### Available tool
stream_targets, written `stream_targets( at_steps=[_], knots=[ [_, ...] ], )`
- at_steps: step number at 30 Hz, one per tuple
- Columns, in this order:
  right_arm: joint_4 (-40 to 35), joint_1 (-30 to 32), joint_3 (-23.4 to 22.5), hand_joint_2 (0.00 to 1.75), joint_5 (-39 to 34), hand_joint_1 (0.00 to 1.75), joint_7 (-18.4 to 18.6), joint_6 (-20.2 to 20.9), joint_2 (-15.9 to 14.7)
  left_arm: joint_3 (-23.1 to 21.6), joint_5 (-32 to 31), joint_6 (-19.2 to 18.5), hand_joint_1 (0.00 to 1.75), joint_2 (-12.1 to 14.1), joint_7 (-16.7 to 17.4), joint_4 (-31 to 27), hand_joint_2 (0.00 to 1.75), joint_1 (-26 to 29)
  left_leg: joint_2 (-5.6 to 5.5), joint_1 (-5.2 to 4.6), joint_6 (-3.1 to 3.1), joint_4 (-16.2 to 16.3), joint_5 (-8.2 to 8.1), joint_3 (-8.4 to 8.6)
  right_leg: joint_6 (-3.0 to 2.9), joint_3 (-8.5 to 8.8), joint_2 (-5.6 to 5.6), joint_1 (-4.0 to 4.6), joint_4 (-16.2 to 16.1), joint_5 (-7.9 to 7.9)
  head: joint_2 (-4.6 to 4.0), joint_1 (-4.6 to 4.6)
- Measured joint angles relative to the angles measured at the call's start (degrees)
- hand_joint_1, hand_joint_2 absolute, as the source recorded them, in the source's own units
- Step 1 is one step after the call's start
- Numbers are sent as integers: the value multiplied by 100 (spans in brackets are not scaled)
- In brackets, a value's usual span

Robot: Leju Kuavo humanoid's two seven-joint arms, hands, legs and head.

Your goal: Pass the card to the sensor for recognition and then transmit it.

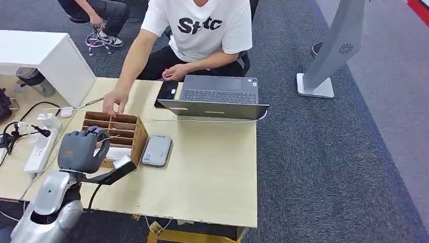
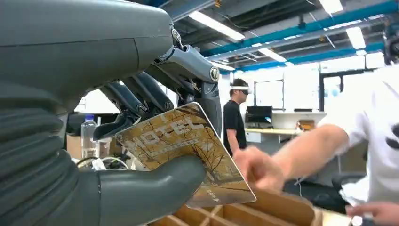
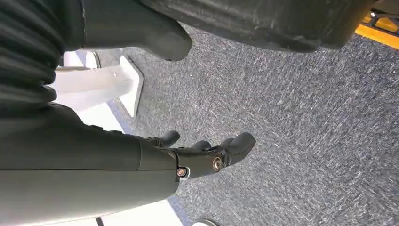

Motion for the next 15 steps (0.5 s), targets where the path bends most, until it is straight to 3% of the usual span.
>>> stream_targets(
  at_steps=[6, 15],
  knots=[
    [0, -4, 39, 175, 74, 0, 17, 18, 0, 371, -94, -2, 175, 4, 48, 48, 175, -295, -4, 1, 0, 0, 2, 0, 0, 1, -3, 1, 0, 0, 0, 0],
    [0, -20, 142, 175, 122, 0, 17, 44, 0, 671, -138, 300, 175, 2, 79, 1301, 175, -1122, -5, 1, -3, 0, 7, 1, -3, 1, 0, 1, 3, 5, 0, 0]
  ],
)
